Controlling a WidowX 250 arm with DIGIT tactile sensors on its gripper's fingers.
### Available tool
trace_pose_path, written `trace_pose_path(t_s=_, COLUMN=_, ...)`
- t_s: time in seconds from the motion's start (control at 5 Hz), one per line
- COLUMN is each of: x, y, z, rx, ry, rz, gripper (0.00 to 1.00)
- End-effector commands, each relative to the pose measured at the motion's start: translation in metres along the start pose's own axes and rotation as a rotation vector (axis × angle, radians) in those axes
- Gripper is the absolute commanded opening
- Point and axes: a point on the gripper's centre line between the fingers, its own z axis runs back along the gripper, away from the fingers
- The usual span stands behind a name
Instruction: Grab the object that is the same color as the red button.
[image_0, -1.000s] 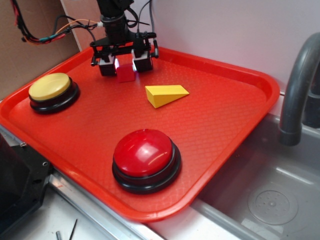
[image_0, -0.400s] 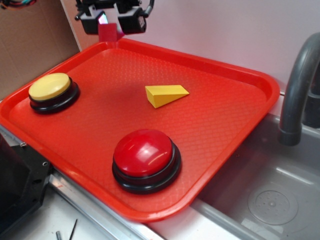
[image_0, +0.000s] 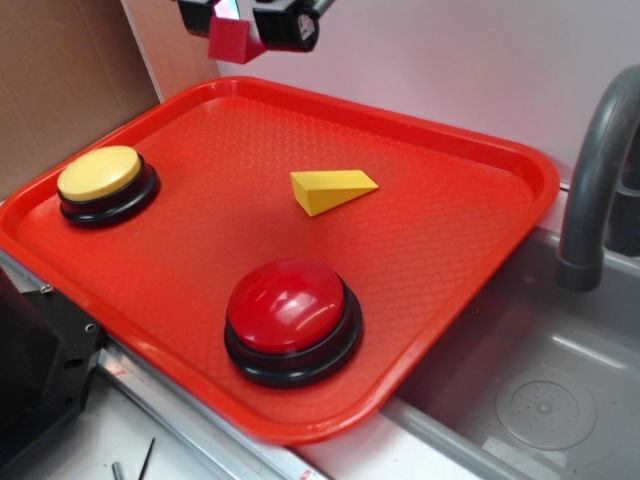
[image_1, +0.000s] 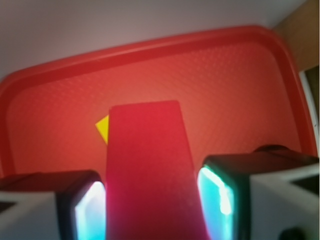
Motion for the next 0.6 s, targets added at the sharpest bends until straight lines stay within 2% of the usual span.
trace_pose_path(t_s=0.0, x=-0.0058, y=0.0064, z=0.0172, rx=-0.04, ry=-0.077, rz=-0.038, gripper=0.0)
trace_pose_path(t_s=0.4, x=-0.0072, y=0.0056, z=0.0141, rx=-0.066, ry=-0.075, rz=-0.03, gripper=0.0)
